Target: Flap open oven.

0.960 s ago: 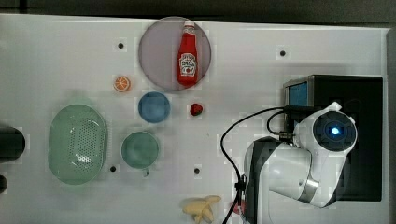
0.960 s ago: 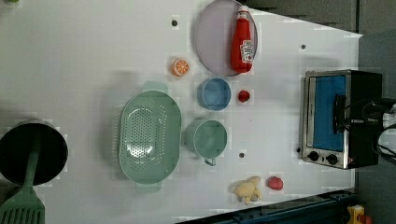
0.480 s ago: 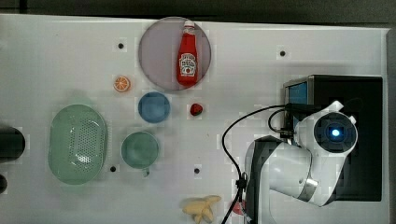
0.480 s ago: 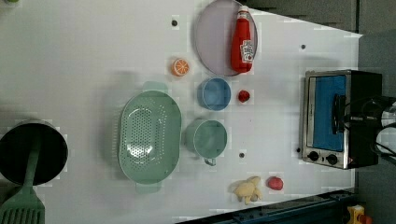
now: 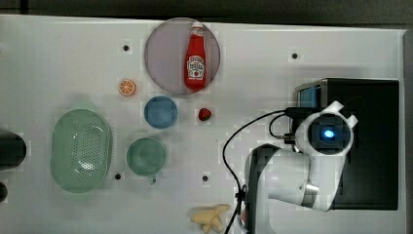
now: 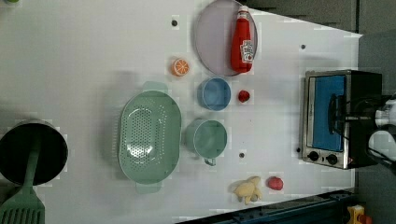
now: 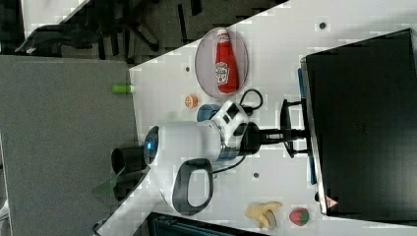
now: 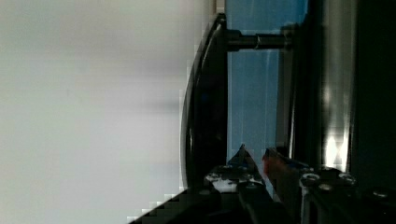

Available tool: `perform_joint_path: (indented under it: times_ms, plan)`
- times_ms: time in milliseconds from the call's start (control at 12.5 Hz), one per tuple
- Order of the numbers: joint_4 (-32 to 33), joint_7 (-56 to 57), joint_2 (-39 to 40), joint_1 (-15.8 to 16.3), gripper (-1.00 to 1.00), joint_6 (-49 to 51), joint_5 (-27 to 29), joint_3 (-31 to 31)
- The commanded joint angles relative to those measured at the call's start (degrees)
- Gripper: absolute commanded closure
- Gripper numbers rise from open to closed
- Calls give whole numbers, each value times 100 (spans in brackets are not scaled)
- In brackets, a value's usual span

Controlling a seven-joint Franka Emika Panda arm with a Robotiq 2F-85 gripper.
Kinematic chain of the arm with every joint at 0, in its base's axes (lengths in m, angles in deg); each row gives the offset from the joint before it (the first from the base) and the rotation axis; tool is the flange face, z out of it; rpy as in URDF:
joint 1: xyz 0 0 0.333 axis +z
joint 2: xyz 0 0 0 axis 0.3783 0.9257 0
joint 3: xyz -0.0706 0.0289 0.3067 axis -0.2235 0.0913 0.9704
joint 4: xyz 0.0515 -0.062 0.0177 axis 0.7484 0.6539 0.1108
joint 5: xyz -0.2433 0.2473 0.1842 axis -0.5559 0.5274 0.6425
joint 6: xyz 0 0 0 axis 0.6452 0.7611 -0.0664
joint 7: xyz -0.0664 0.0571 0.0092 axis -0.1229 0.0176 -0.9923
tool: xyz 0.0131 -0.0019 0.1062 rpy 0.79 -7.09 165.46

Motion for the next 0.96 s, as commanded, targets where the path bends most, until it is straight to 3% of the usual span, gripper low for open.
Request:
perform_joint_path:
  times_ms: [80,960]
  plan:
    - [262,-1422,53,423,65,25,-527,456]
    - [147,-5172,1430,1160,65,108,-3253,1021]
